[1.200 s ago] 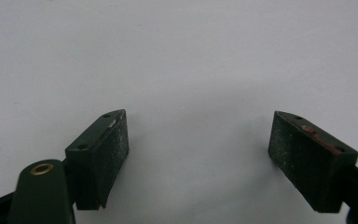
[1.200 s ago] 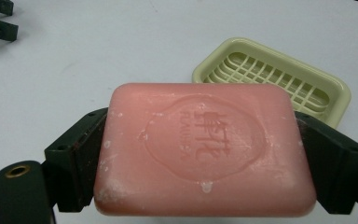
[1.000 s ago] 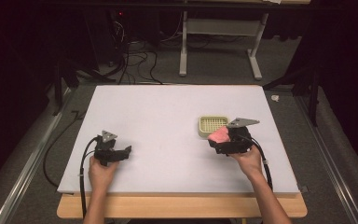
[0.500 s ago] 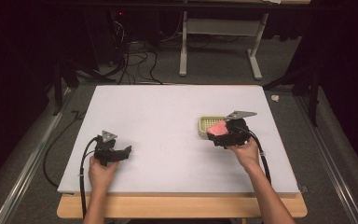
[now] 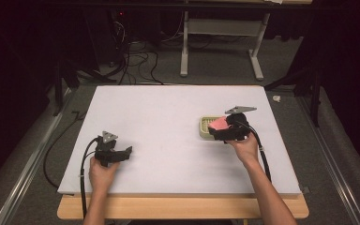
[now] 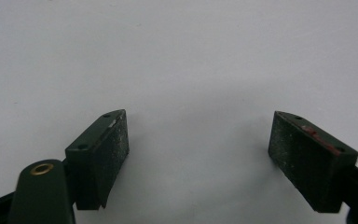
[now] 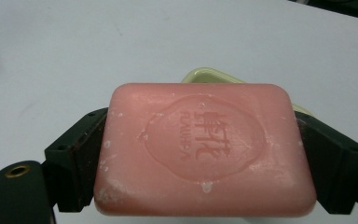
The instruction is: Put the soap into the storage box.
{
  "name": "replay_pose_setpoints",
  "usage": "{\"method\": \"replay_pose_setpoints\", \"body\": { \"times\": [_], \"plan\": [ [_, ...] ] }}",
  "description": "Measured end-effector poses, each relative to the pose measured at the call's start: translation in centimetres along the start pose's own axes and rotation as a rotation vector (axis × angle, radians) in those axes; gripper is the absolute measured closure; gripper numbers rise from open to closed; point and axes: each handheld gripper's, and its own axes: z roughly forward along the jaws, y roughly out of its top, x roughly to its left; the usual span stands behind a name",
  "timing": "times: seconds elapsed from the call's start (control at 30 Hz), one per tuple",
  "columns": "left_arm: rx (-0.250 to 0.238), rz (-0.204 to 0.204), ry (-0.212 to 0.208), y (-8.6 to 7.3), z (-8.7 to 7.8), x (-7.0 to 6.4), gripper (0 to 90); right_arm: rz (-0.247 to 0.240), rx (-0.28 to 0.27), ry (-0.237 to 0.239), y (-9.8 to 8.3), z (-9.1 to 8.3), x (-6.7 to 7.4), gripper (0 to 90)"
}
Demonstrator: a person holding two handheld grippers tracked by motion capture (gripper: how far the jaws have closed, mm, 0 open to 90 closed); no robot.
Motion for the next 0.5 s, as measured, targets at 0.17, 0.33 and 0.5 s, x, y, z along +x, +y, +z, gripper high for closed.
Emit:
{"method": "replay_pose_setpoints", "body": {
  "times": [0.17,0.33,0.5],
  "plan": [
    [0.0,0.0,0.0,0.0,0.0,0.0,20.7,0.007,0.01,-0.019,0.3,0.5,-0.3,13.6],
    [0.0,0.0,0.0,0.0,0.0,0.0,20.7,0.016,0.013,-0.03,0.7,1.0,-0.4,13.6],
    [0.0,0.0,0.0,0.0,0.0,0.0,20.7,0.025,0.019,-0.04,0.9,1.5,-0.5,13.6]
  ]
}}
